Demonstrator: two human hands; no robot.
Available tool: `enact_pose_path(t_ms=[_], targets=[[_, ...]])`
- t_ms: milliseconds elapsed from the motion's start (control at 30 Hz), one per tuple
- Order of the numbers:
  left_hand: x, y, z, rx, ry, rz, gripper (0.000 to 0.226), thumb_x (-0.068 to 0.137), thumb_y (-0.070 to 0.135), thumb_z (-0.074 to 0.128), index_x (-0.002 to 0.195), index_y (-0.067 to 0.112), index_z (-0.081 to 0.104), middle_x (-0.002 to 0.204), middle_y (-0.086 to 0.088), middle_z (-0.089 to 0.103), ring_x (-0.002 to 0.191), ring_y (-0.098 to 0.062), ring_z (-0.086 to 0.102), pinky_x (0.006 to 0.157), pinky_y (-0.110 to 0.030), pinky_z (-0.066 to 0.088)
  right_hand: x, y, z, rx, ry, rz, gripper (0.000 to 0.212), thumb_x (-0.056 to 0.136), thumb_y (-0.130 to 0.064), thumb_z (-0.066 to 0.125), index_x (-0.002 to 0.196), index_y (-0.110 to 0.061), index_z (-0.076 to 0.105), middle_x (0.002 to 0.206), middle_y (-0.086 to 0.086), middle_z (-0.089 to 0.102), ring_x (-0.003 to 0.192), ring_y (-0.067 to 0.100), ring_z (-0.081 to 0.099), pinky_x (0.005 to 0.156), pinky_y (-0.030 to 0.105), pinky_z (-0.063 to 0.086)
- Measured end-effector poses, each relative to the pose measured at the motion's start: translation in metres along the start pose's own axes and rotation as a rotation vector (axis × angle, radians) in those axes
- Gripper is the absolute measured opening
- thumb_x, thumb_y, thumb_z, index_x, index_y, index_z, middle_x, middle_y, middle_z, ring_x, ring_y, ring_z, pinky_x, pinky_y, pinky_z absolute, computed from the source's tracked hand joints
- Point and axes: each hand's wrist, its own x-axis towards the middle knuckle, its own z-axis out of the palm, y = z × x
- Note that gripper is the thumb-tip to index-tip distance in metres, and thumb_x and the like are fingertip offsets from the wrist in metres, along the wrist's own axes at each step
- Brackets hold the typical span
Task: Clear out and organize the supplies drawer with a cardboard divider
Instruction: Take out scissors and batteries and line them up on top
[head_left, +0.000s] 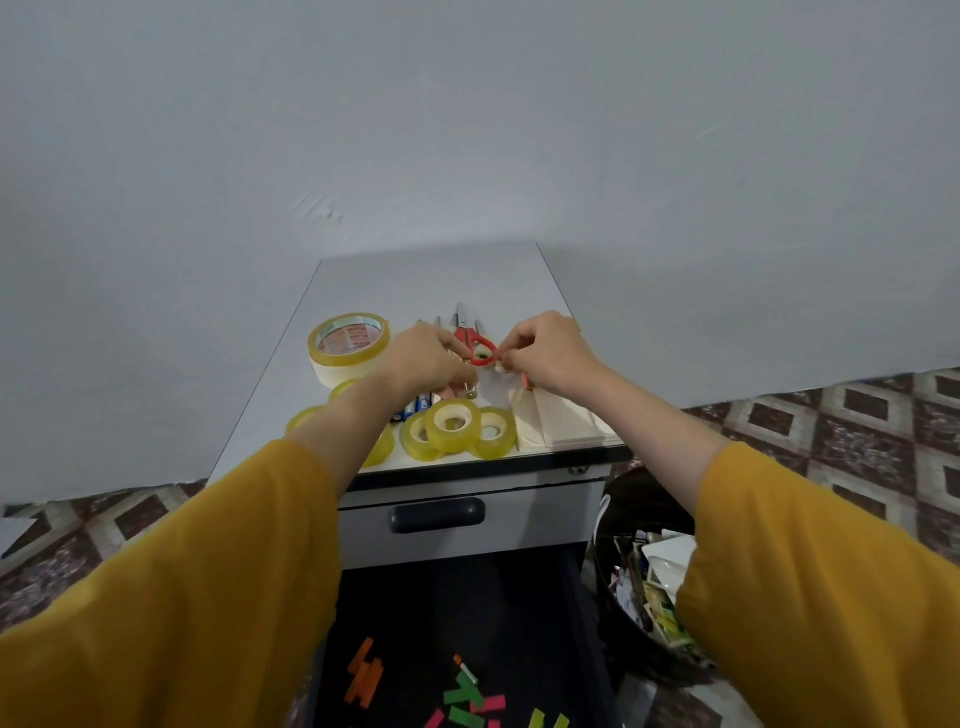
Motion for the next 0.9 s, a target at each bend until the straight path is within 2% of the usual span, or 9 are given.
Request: enact_pose_path(t_ms=[67, 100, 200, 300, 433, 500, 567, 733, 900], targets=[[0.003, 0.001, 0.001, 0.031, -0.017, -0.002, 0.024, 0.075, 0.008, 0.075, 0.098, 0.011, 0.067, 0.067, -0.001, 0.066, 0.043, -0.002, 0.058, 0.044, -0.013, 0.045, -0.001, 0.003, 0.001, 0.027, -0.019, -0.002, 0.015, 0.081, 0.001, 0.060, 0.083, -0.004, 0.074, 0.080, 0.007, 0.067, 0.050, 0.000, 0.054, 0.065, 0.028, 0.050], [0.004, 0.001, 0.001, 0.049, -0.021, -0.003, 0.024, 0.075, 0.009, 0.075, 0.097, 0.011, 0.067, 0.066, 0.000, 0.065, 0.043, -0.001, 0.057, 0.042, -0.011, 0.043, -0.002, 0.006, 0.002, 0.034, -0.026, 0.002, 0.016, 0.081, 0.002, 0.059, 0.082, -0.003, 0.073, 0.078, 0.006, 0.065, 0.048, 0.000, 0.052, 0.062, 0.026, 0.048], [0.007, -0.001, 0.002, 0.103, -0.032, 0.002, 0.026, 0.074, 0.012, 0.076, 0.099, 0.012, 0.068, 0.069, 0.002, 0.066, 0.054, -0.005, 0.061, 0.052, -0.015, 0.047, -0.005, 0.009, 0.005, 0.039, -0.051, 0.008, 0.015, 0.082, 0.002, 0.059, 0.085, -0.003, 0.073, 0.082, 0.006, 0.065, 0.059, 0.004, 0.050, 0.061, 0.023, 0.046], [0.011, -0.003, 0.003, 0.154, -0.040, 0.022, 0.029, 0.072, 0.013, 0.078, 0.100, 0.013, 0.068, 0.075, 0.002, 0.066, 0.060, -0.009, 0.062, 0.063, -0.021, 0.053, -0.008, 0.008, 0.004, -0.021, -0.127, -0.012, 0.008, 0.079, -0.008, 0.071, 0.087, -0.006, 0.072, 0.084, 0.003, 0.066, 0.075, 0.011, 0.056, 0.068, 0.025, 0.044], [0.013, -0.004, 0.006, 0.206, -0.035, 0.049, 0.033, 0.071, 0.017, 0.079, 0.102, 0.015, 0.068, 0.078, 0.002, 0.065, 0.065, -0.010, 0.064, 0.069, -0.025, 0.055, -0.015, 0.000, -0.003, -0.203, -0.290, -0.028, 0.043, 0.065, -0.034, 0.084, 0.098, -0.011, 0.070, 0.076, -0.010, 0.054, 0.075, 0.009, 0.052, 0.069, 0.024, 0.039], [0.013, -0.004, 0.007, 0.230, -0.029, 0.056, 0.034, 0.071, 0.019, 0.080, 0.102, 0.016, 0.068, 0.083, 0.000, 0.065, 0.067, -0.010, 0.064, 0.071, -0.026, 0.055, -0.020, -0.004, -0.004, -0.280, -0.357, -0.036, 0.060, 0.060, -0.043, 0.084, 0.108, -0.012, 0.067, 0.083, -0.010, 0.052, 0.081, 0.010, 0.050, 0.072, 0.024, 0.038], [0.013, -0.005, 0.007, 0.245, -0.026, 0.065, 0.035, 0.070, 0.020, 0.080, 0.103, 0.017, 0.069, 0.087, -0.001, 0.066, 0.069, -0.011, 0.064, 0.074, -0.027, 0.055, -0.024, -0.006, -0.003, -0.370, -0.393, -0.055, 0.067, 0.059, -0.047, 0.083, 0.114, -0.015, 0.064, 0.089, -0.009, 0.051, 0.086, 0.011, 0.048, 0.073, 0.024, 0.037], [0.009, -0.007, 0.004, 0.280, 0.000, 0.107, 0.034, 0.072, 0.019, 0.078, 0.105, 0.016, 0.070, 0.092, -0.003, 0.066, 0.062, -0.008, 0.059, 0.073, -0.026, 0.053, -0.027, -0.002, 0.005, -0.440, -0.364, -0.091, 0.066, 0.058, -0.050, 0.083, 0.114, -0.021, 0.063, 0.093, -0.006, 0.052, 0.088, 0.014, 0.049, 0.069, 0.025, 0.035], [0.008, -0.011, 0.001, 0.285, 0.019, 0.111, 0.030, 0.073, 0.015, 0.077, 0.103, 0.013, 0.071, 0.106, -0.006, 0.068, 0.067, -0.008, 0.058, 0.070, -0.023, 0.050, -0.027, 0.001, 0.007, -0.422, -0.328, -0.089, 0.066, 0.059, -0.050, 0.082, 0.115, -0.020, 0.063, 0.093, -0.006, 0.052, 0.087, 0.013, 0.048, 0.070, 0.024, 0.037]])
